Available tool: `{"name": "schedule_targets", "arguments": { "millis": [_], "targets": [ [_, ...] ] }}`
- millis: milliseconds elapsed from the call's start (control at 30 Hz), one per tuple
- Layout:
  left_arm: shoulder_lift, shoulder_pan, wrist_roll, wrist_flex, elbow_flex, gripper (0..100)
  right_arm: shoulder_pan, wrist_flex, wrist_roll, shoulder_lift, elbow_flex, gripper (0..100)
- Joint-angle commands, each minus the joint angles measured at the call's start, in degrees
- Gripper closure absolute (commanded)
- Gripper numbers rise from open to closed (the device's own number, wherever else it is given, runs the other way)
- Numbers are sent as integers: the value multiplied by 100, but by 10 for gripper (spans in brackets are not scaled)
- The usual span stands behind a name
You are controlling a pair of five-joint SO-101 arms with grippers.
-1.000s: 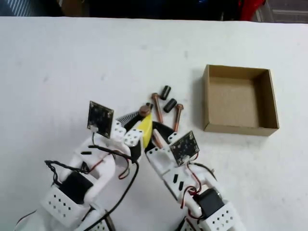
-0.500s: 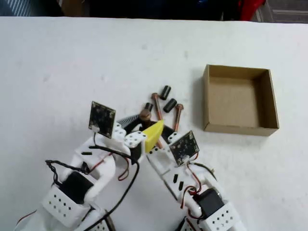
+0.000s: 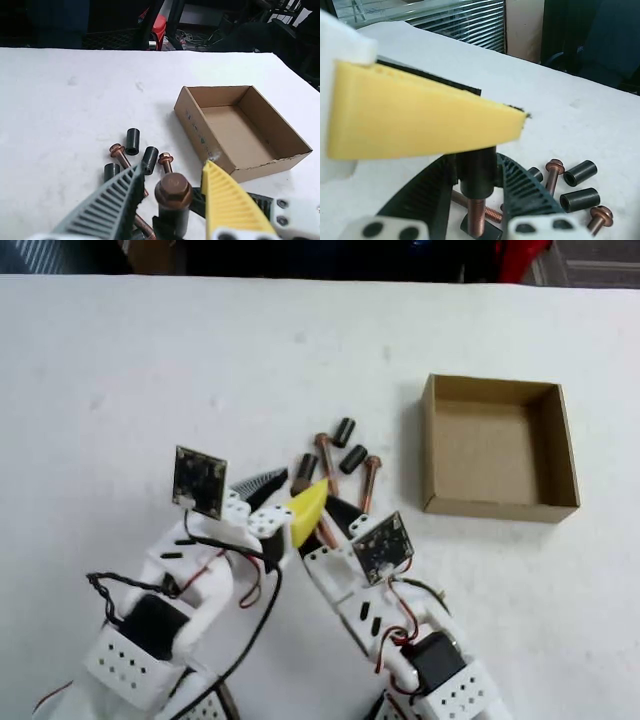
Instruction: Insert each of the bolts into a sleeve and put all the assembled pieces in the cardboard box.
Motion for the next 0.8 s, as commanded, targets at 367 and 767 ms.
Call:
{"name": "schedule_targets", "arguments": {
  "millis": [367,767],
  "targets": [
    [-101,-989,26,18,-501,796,66,154,132,-92,53,981],
    [-101,-2185,-396,88,-457,936,1226,224,132,-110,26,981]
  ]
}}
